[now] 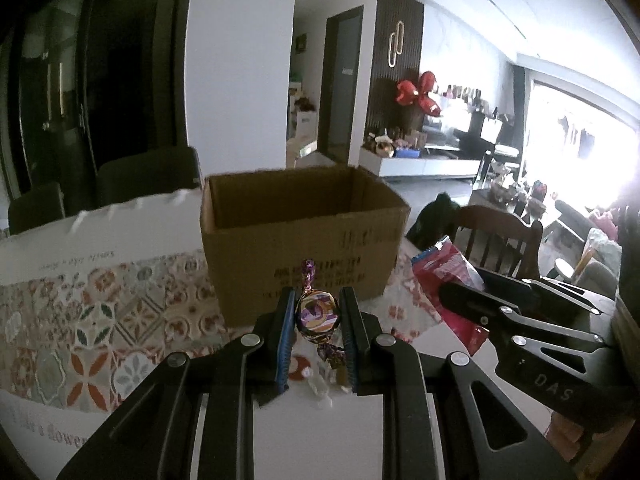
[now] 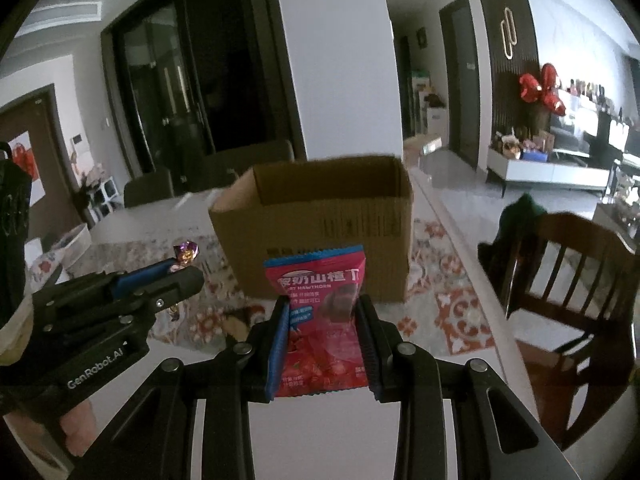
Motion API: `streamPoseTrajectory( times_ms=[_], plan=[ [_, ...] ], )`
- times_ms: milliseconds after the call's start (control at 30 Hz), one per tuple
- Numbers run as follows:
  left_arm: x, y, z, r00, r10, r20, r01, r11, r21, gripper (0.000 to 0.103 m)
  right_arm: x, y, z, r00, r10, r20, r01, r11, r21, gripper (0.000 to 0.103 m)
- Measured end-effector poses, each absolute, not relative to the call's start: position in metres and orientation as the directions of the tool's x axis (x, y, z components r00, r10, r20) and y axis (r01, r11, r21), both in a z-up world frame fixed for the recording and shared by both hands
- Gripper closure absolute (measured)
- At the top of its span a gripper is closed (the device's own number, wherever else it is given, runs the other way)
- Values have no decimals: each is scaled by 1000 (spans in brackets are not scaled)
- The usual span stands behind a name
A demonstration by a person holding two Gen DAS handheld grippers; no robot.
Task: Organize snacks
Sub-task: 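Lift and carry the purple candy and pink packet over the box with both tools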
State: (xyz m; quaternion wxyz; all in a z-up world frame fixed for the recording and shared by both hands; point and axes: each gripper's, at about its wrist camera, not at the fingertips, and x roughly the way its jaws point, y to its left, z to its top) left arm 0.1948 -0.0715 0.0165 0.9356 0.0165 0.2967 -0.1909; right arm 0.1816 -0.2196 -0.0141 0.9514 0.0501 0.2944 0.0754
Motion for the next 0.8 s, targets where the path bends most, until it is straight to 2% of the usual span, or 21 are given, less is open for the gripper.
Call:
streamPoseTrajectory(
  times_ms=[367,800],
  plan=[
    [219,-70,56,814,-337,-472,370,929,-25,81,206,-223,19,861,179,-476,-125,982,143,70],
    [264,-75,77,823,-329,-463,368,930,-8,81,254,-227,42,864,202,-461,-155,978,139,70]
  ],
)
